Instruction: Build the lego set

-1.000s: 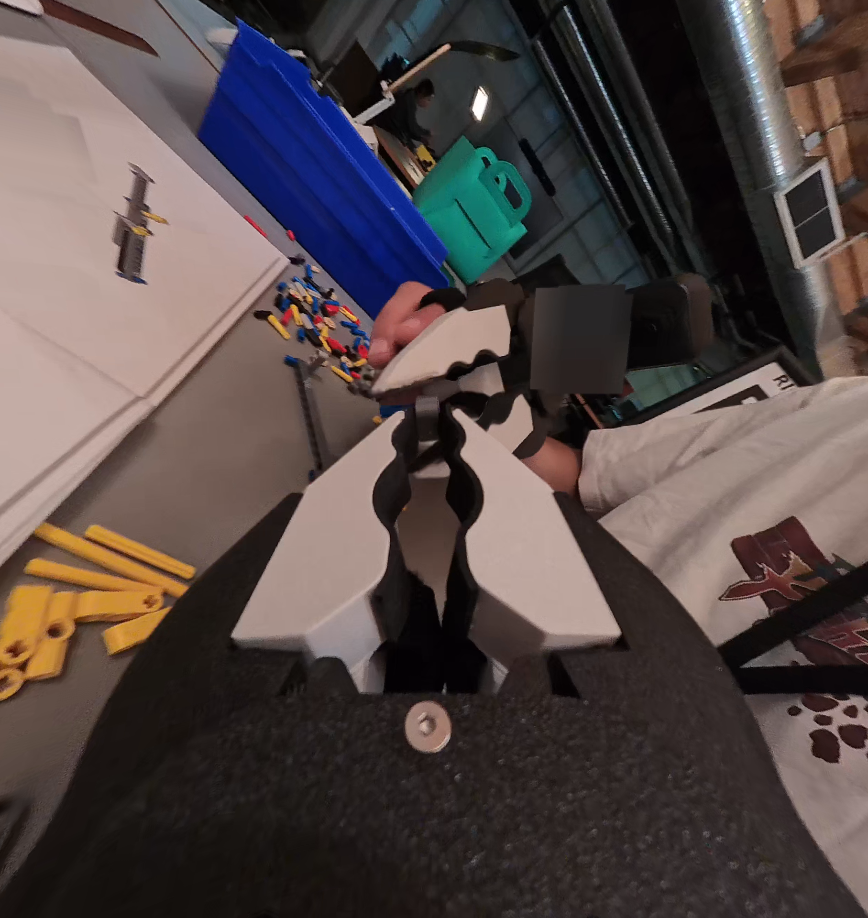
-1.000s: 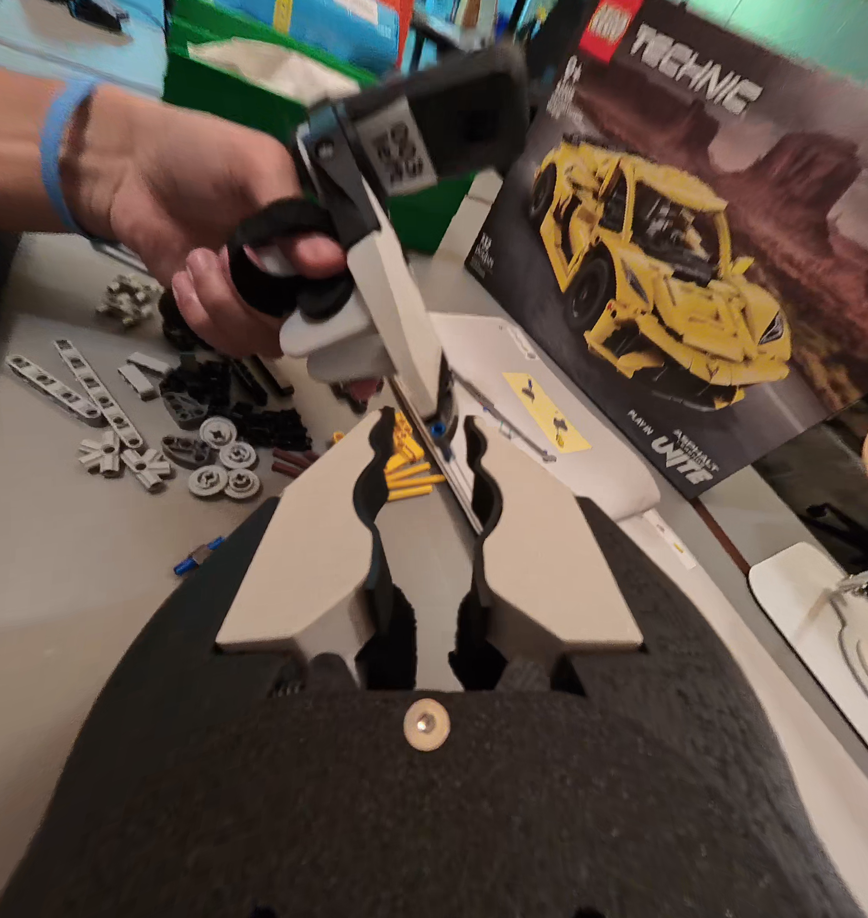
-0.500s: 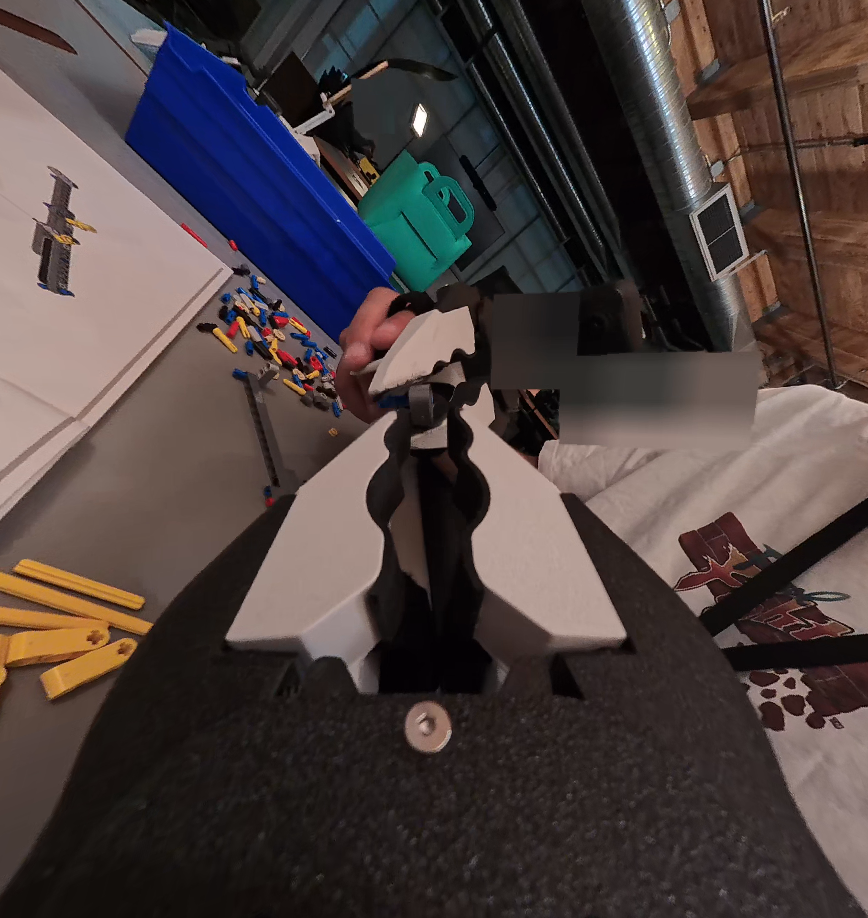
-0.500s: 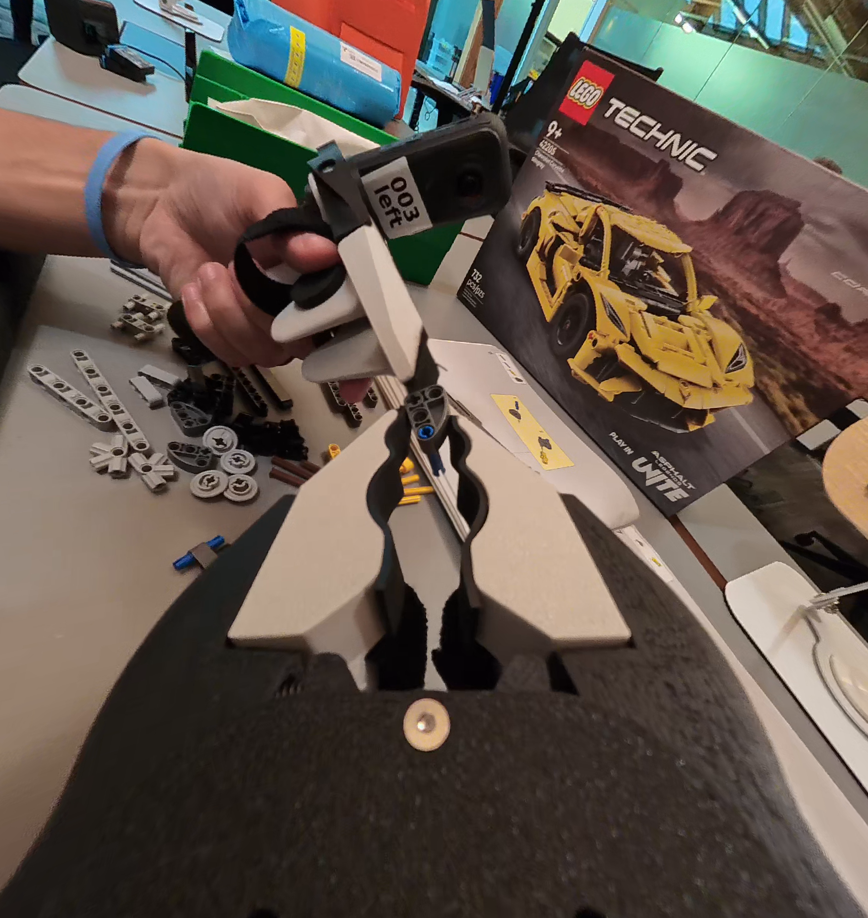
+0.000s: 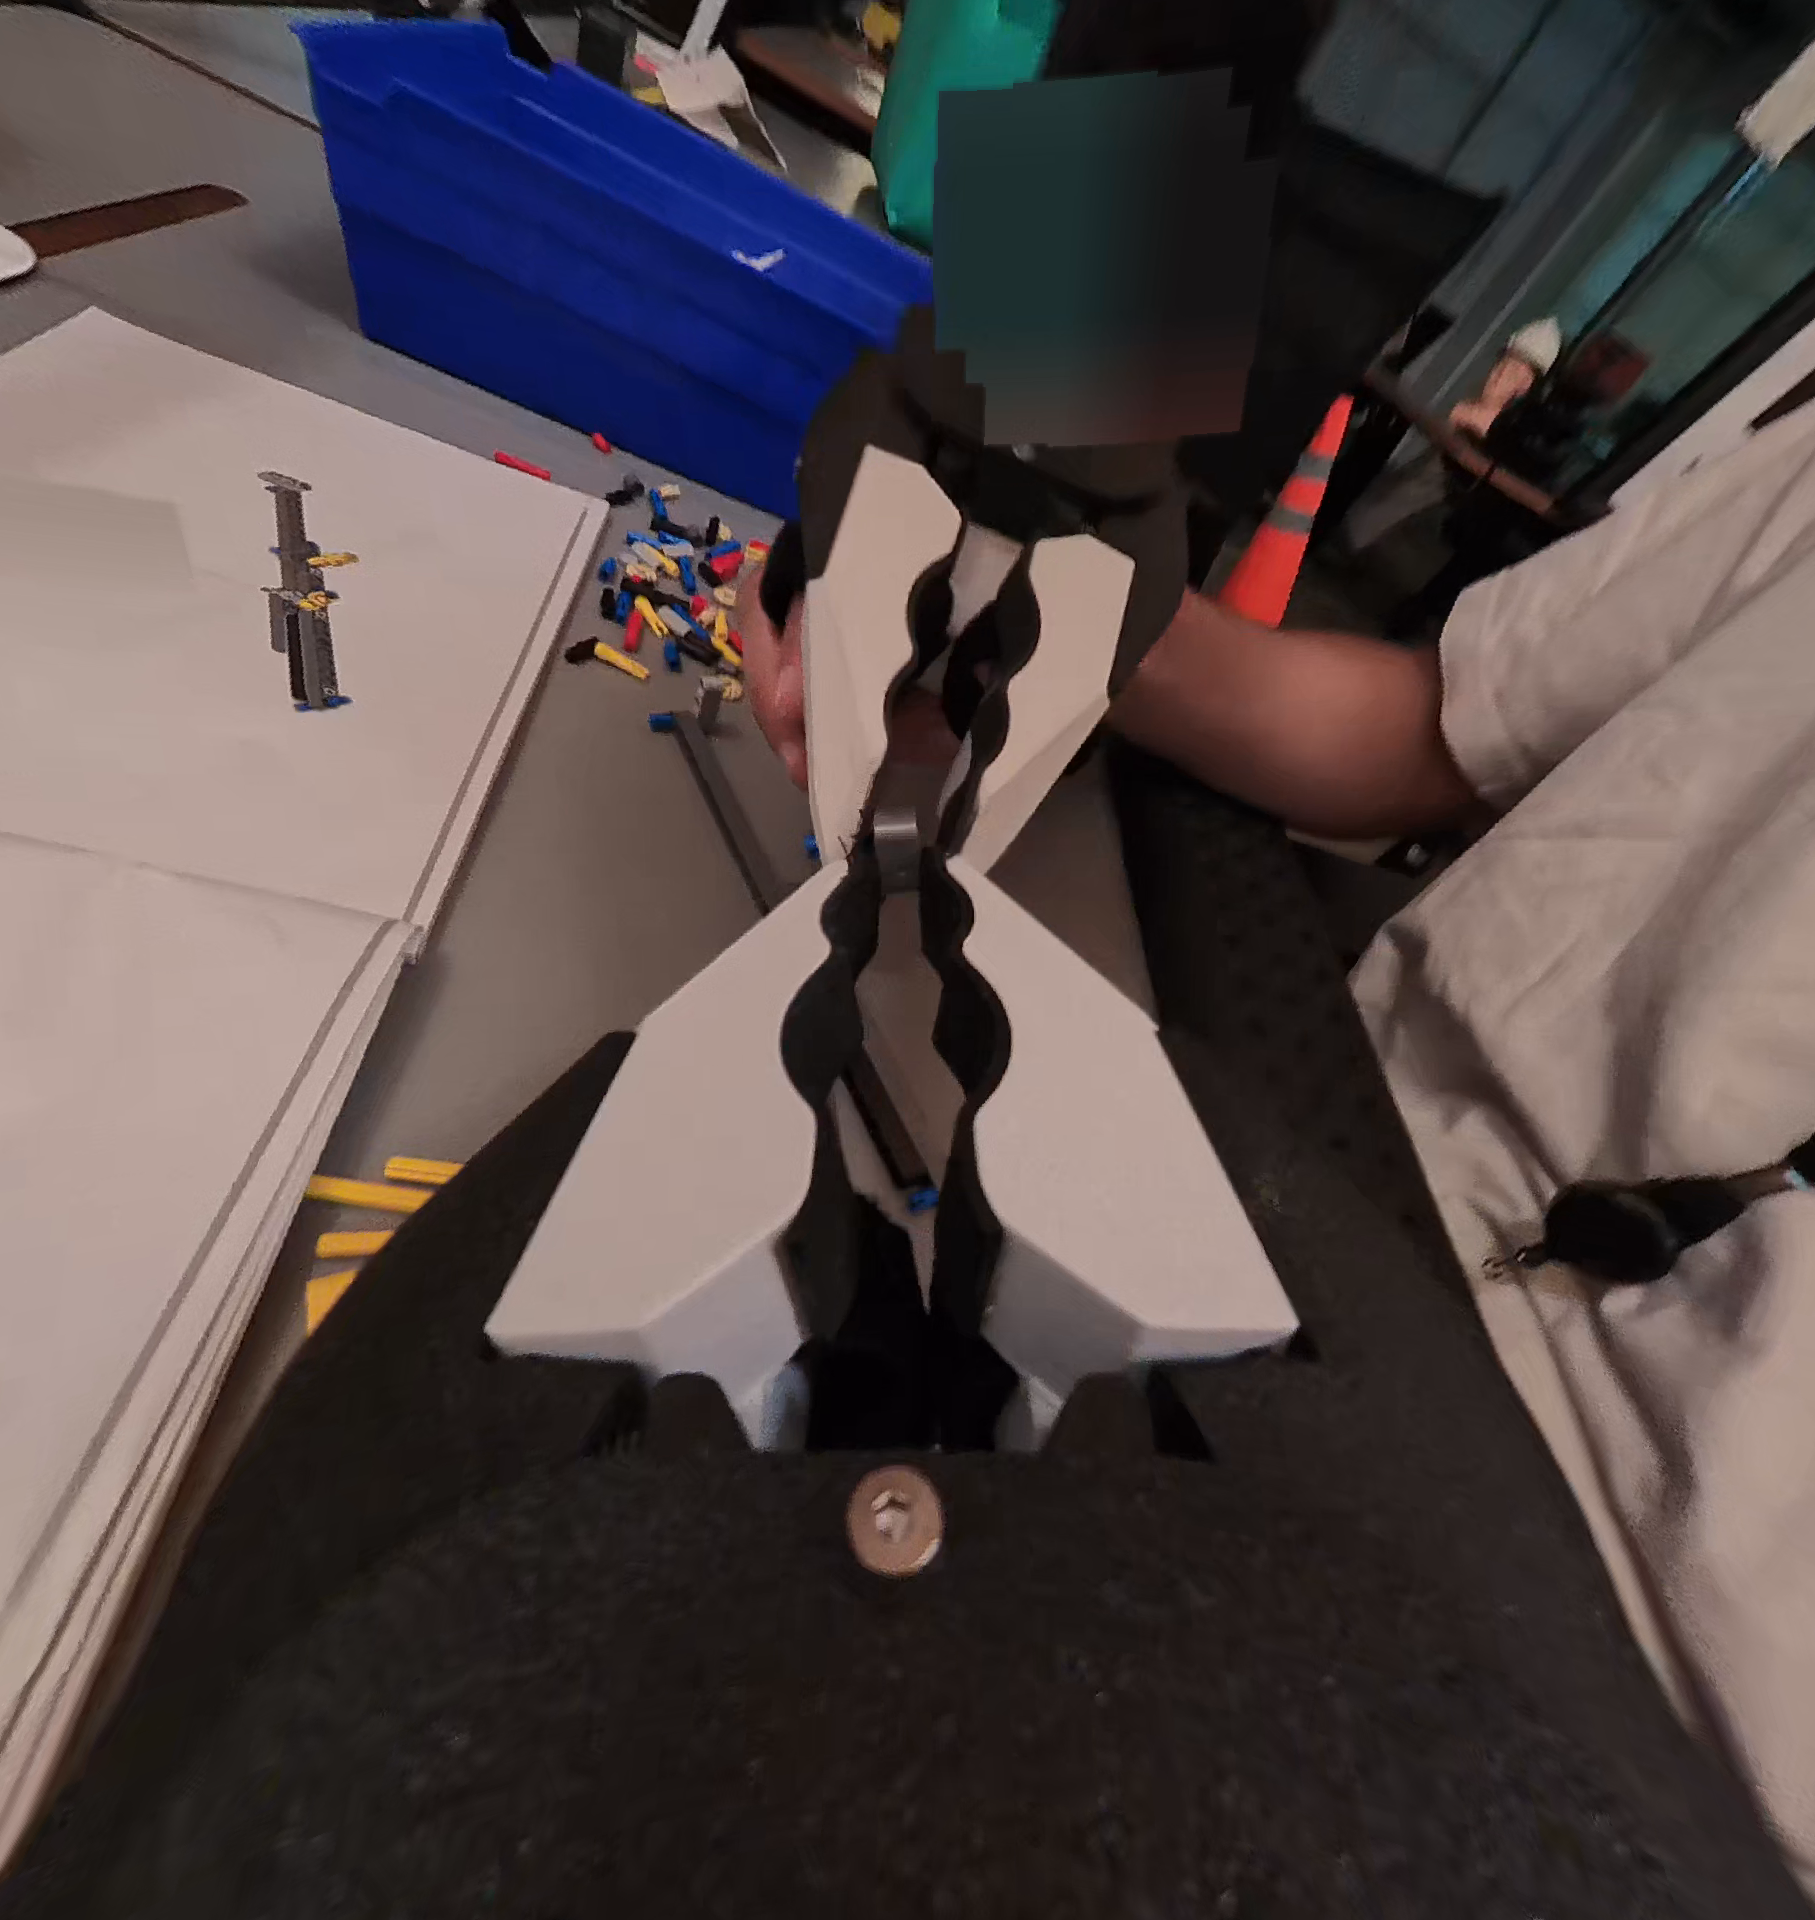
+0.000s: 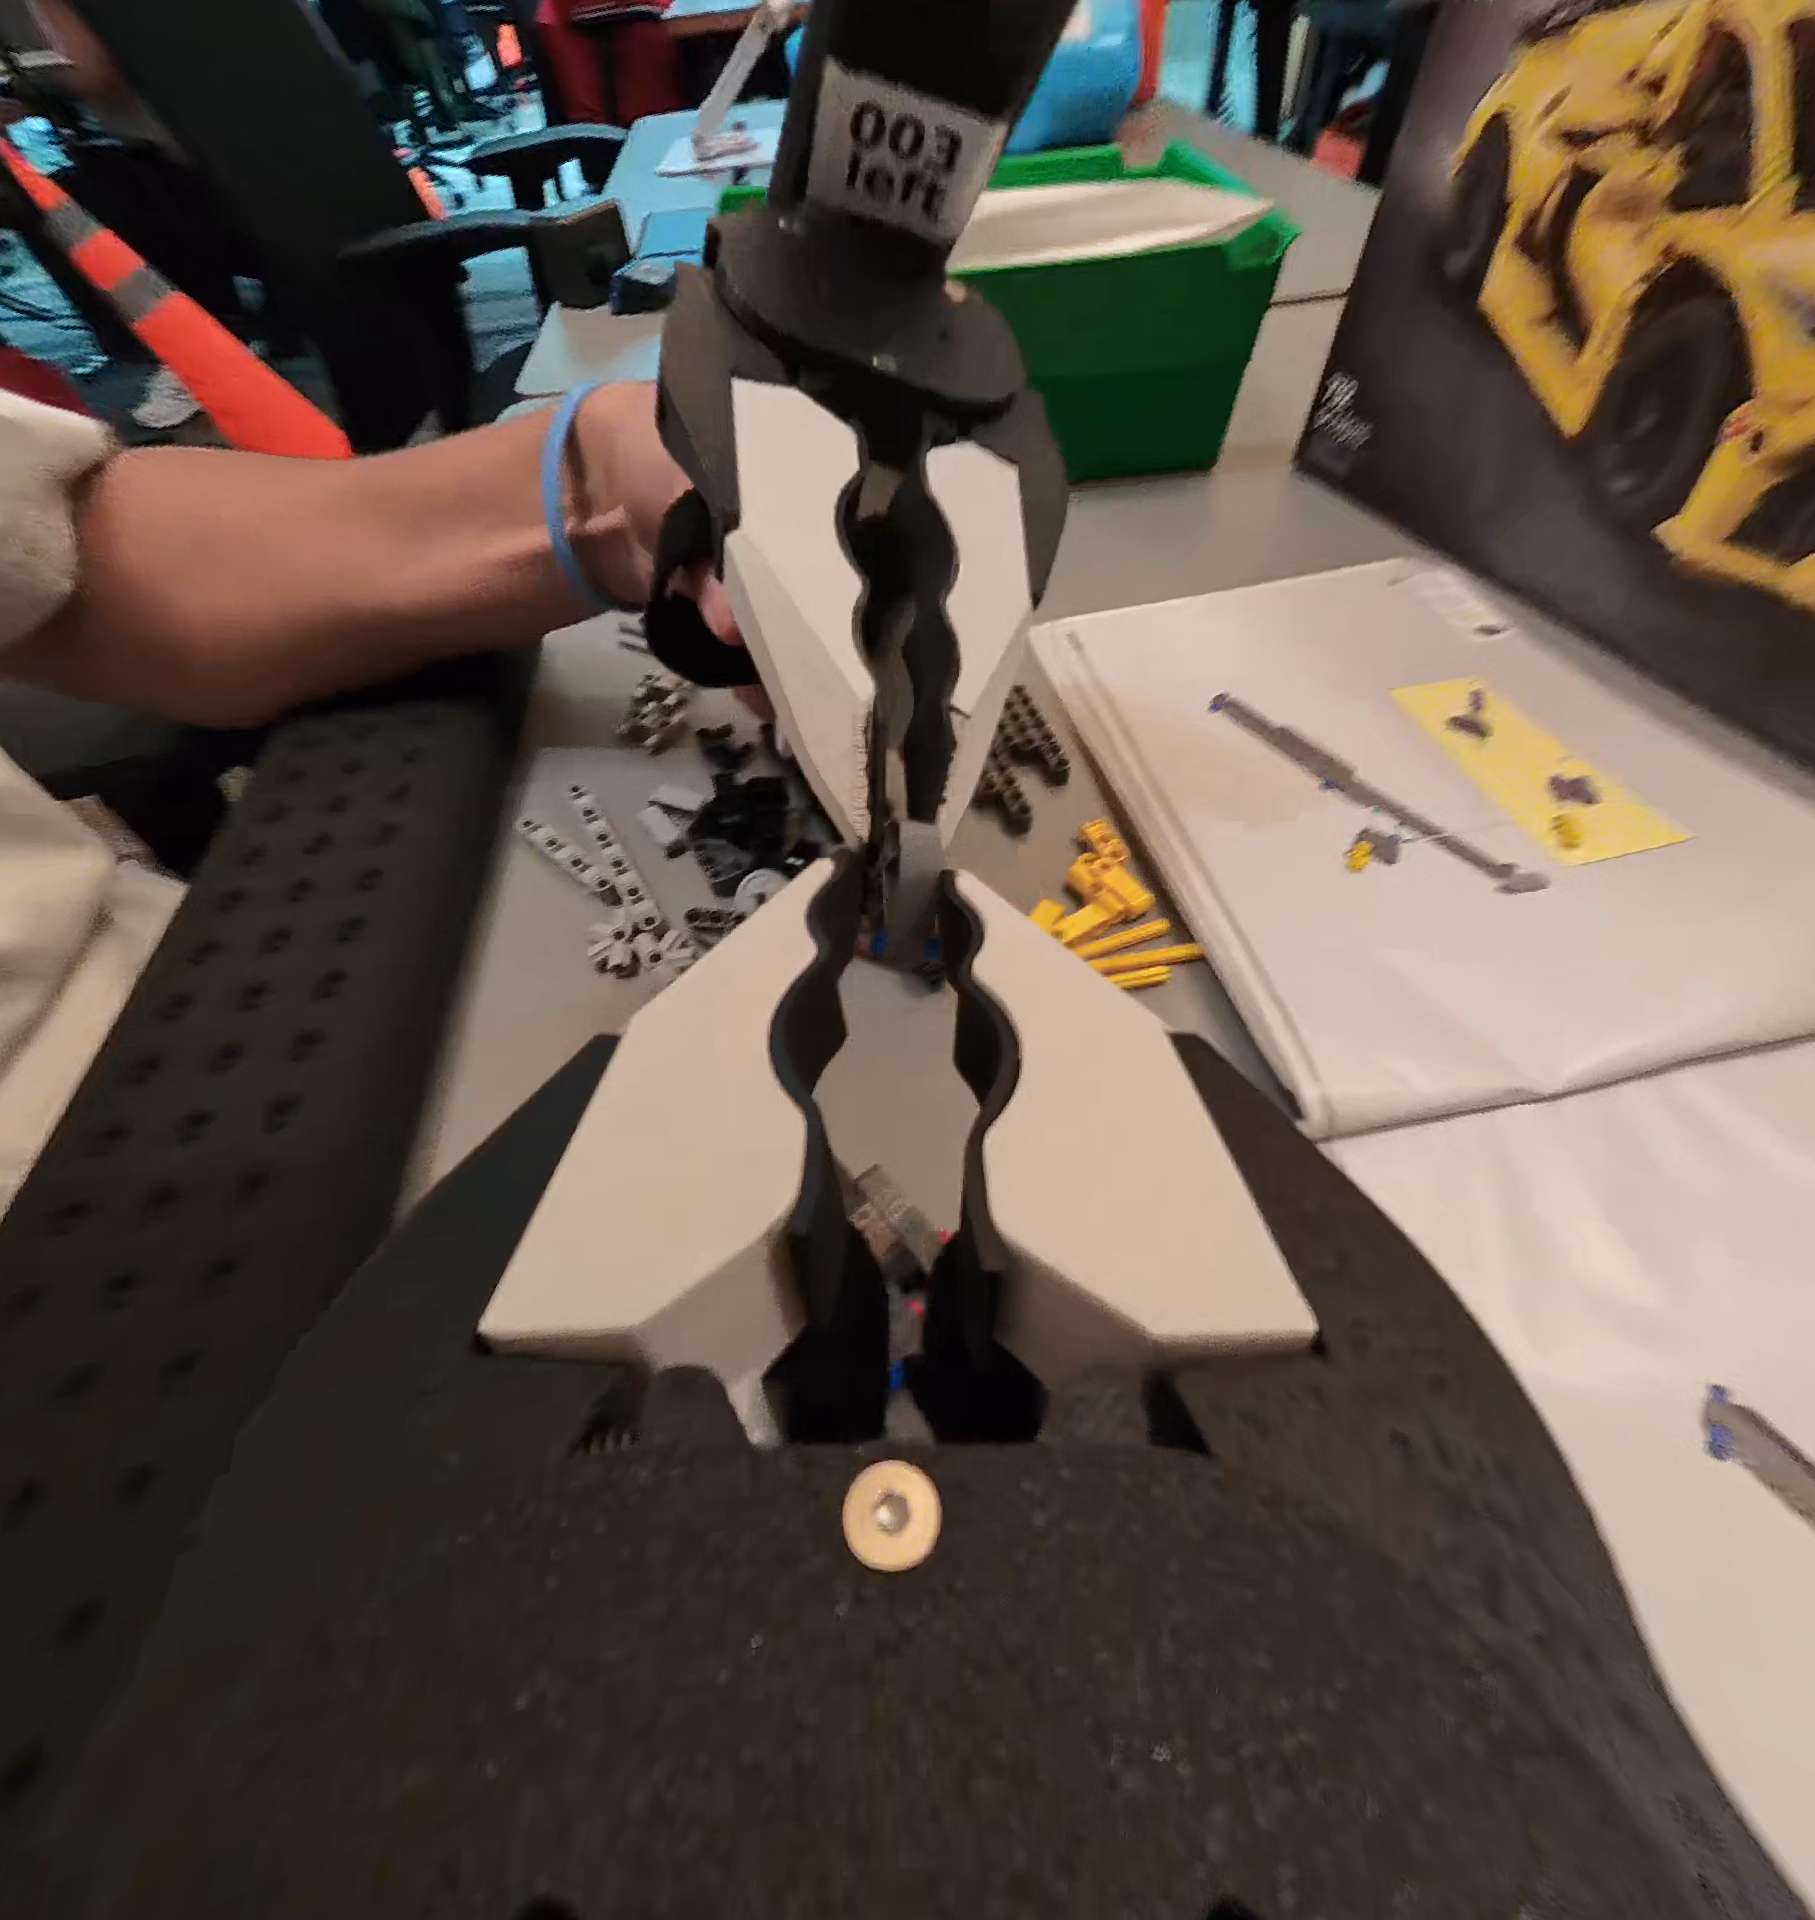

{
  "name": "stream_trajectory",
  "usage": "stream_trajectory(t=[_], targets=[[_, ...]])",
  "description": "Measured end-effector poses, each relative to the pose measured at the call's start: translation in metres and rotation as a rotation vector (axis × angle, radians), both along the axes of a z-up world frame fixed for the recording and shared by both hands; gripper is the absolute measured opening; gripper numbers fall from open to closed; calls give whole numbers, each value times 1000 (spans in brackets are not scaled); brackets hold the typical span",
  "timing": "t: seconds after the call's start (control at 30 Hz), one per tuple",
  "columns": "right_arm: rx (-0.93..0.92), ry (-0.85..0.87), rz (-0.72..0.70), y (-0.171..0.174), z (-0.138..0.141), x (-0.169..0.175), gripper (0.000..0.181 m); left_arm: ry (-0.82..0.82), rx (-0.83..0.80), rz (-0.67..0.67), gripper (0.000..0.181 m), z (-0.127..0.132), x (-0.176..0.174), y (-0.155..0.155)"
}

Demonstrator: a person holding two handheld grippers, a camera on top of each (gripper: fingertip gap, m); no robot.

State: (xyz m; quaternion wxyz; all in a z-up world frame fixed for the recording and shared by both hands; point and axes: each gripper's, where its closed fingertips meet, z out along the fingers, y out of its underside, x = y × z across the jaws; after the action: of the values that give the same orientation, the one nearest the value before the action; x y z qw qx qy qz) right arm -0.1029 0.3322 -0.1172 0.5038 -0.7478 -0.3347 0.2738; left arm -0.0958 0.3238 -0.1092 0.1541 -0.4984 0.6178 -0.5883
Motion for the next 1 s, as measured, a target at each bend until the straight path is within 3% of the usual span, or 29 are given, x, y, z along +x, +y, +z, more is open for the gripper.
stream_trajectory(t=[0.17, 0.33, 0.5, 0.63, 0.8, 0.93, 1.0], targets=[[-139, -22, 124, -19, -21, -6, 8, 31, 215, -79, 6, -19, -8, -14], [-178, -52, 152, -24, -29, -7, 8, 37, 259, -106, 6, -26, -8, -20], [-124, -26, 116, -16, -18, 3, 7, -24, 260, -34, 6, -15, 0, -12], [-63, -113, -55, 0, -17, 46, 7, 9, 311, 65, 20, -20, 6, 0], [40, -149, -404, 30, -6, 119, 7, 89, 271, 76, 23, -30, 9, -42], [49, -106, -515, 38, -3, 144, 7, 234, 307, 143, 18, -59, 25, -66], [72, -93, -554, 40, 0, 150, 7, 385, 344, 210, 19, -80, 32, -63]])
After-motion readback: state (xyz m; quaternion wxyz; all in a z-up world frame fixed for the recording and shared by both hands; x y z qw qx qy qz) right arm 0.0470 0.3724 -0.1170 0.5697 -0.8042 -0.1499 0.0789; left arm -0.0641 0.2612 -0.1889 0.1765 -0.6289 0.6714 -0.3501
